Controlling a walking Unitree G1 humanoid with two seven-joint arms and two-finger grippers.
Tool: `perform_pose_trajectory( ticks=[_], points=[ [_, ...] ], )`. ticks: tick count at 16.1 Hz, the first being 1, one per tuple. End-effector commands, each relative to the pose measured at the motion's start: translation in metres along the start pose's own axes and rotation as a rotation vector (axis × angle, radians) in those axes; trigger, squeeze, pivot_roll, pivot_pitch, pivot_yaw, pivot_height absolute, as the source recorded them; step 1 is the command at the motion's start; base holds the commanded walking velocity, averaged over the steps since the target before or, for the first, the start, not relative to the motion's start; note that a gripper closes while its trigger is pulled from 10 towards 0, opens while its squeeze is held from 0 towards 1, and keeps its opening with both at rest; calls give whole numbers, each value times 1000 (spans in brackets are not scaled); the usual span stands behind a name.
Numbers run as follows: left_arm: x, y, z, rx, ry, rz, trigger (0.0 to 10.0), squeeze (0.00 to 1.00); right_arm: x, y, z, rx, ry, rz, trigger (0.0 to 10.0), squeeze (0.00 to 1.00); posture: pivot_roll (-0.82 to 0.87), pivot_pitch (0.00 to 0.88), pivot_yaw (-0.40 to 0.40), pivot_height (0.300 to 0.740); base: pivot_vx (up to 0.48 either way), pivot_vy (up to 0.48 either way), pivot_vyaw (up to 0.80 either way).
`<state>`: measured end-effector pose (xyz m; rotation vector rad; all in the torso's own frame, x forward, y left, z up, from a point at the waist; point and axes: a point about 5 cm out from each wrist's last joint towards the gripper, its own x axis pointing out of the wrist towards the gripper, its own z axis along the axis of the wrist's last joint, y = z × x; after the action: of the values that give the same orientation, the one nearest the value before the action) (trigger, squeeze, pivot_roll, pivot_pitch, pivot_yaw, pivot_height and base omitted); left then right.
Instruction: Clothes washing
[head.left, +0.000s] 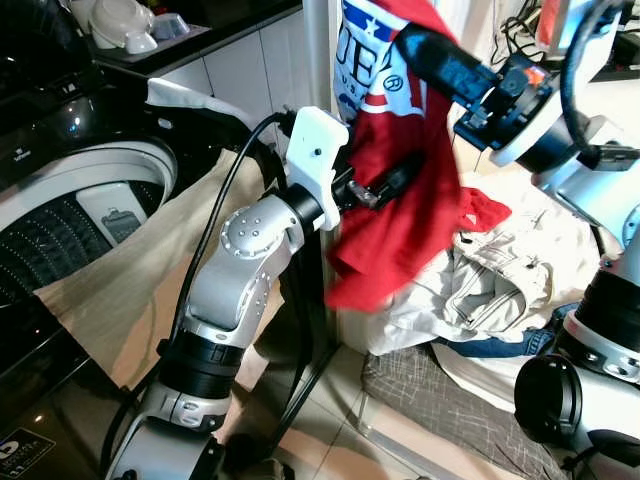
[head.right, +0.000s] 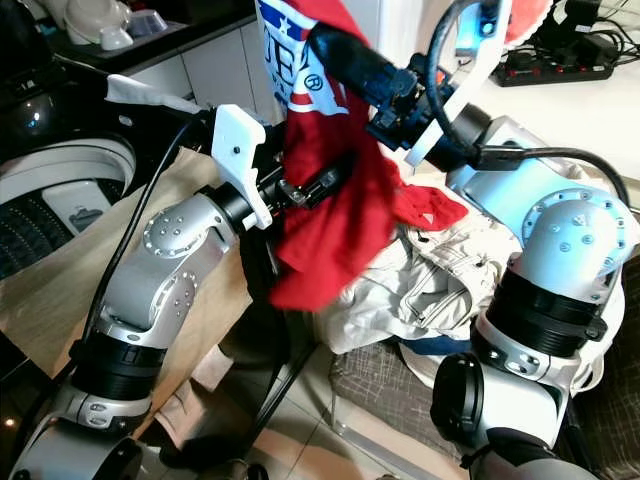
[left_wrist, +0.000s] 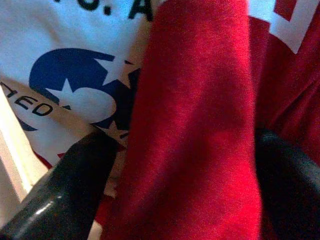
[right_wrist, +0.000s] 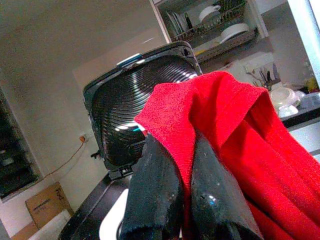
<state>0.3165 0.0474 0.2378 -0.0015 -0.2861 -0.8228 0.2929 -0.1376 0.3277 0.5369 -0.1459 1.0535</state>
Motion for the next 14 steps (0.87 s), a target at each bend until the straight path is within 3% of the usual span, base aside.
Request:
perform_pose_trajectory(
  ticks=[1, 14],
  points=[
    [-3, 4, 2, -12, -6, 25, 0, 0, 3, 11, 7, -33, -9, 51, 0, 0, -88, 0, 96, 740, 0, 0, 0],
    [-4, 23, 7, -44, -22, 108, 0, 0, -7, 7, -2, -27, 3, -29, 0, 0, -86, 0, 105, 740, 0, 0, 0]
  ],
)
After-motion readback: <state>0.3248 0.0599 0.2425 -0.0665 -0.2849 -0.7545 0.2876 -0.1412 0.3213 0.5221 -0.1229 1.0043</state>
